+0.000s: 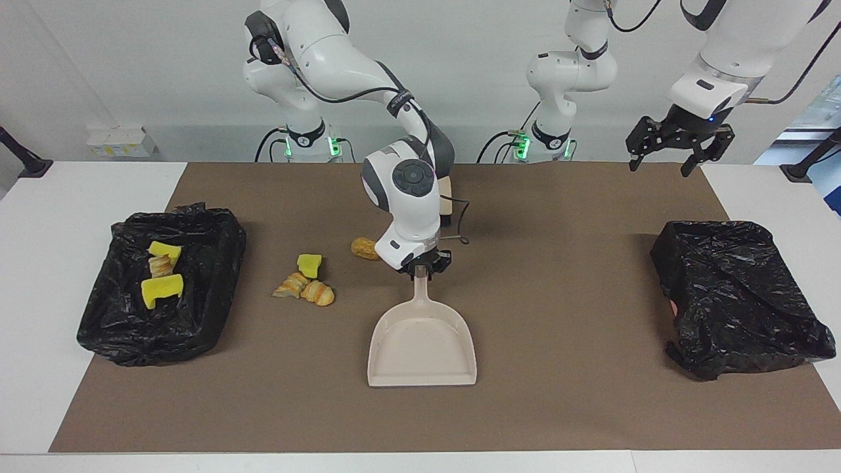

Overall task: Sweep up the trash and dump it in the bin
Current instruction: 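Set the dustpan down on the table center with the right gripper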

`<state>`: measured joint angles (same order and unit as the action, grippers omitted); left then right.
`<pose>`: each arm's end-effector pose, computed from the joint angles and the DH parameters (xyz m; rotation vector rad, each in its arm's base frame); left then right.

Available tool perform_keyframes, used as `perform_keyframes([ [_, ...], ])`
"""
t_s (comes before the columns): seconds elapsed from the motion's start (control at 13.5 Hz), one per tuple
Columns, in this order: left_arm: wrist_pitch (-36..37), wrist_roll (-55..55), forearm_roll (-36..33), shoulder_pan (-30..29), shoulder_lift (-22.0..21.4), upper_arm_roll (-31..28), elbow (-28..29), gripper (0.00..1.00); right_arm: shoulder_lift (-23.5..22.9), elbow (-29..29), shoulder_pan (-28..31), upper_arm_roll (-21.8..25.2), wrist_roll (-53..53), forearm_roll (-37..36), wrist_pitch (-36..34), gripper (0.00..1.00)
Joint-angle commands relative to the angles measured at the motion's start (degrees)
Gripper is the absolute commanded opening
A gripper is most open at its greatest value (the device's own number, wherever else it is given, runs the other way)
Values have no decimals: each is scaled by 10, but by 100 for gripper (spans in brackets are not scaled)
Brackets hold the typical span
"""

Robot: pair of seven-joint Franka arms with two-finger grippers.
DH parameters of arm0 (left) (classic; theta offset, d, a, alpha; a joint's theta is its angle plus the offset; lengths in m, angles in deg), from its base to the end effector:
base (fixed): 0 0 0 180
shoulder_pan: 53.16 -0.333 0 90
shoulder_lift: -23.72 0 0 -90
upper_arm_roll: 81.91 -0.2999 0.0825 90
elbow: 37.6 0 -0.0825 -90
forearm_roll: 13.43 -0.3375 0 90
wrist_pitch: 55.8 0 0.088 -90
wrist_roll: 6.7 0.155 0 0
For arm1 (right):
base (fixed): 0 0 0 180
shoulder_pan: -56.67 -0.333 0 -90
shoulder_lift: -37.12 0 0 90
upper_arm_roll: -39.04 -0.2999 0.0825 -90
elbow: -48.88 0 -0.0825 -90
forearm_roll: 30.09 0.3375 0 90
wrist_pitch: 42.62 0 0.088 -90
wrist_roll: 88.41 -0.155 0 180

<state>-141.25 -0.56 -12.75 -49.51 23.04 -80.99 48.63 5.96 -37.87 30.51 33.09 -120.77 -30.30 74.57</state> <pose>0.4950 -0.0415 0.5872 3.1161 -0.2936 -0.0025 0.5541 0.3375 0.3073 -3.1035 0.0268 0.0546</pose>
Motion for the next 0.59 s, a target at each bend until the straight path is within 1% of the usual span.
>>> perform_keyframes([
  [0.0, 25, 8, -8, -8, 28, 4, -51, 100, 18, 4, -9, 3, -14, -1, -18, 100],
  [0.15, 17, 6, -8, -9, 24, 4, -45, 100, 42, -4, -3, 2, -14, -1, -27, 100],
  [0.37, 20, 3, -9, -9, 22, 5, -44, 100, 83, -10, 9, 4, -5, -1, -57, 100],
  [0.52, 24, 3, -9, -9, 19, 5, -43, 100, 98, -11, 15, 6, -4, -1, -67, 100],
])
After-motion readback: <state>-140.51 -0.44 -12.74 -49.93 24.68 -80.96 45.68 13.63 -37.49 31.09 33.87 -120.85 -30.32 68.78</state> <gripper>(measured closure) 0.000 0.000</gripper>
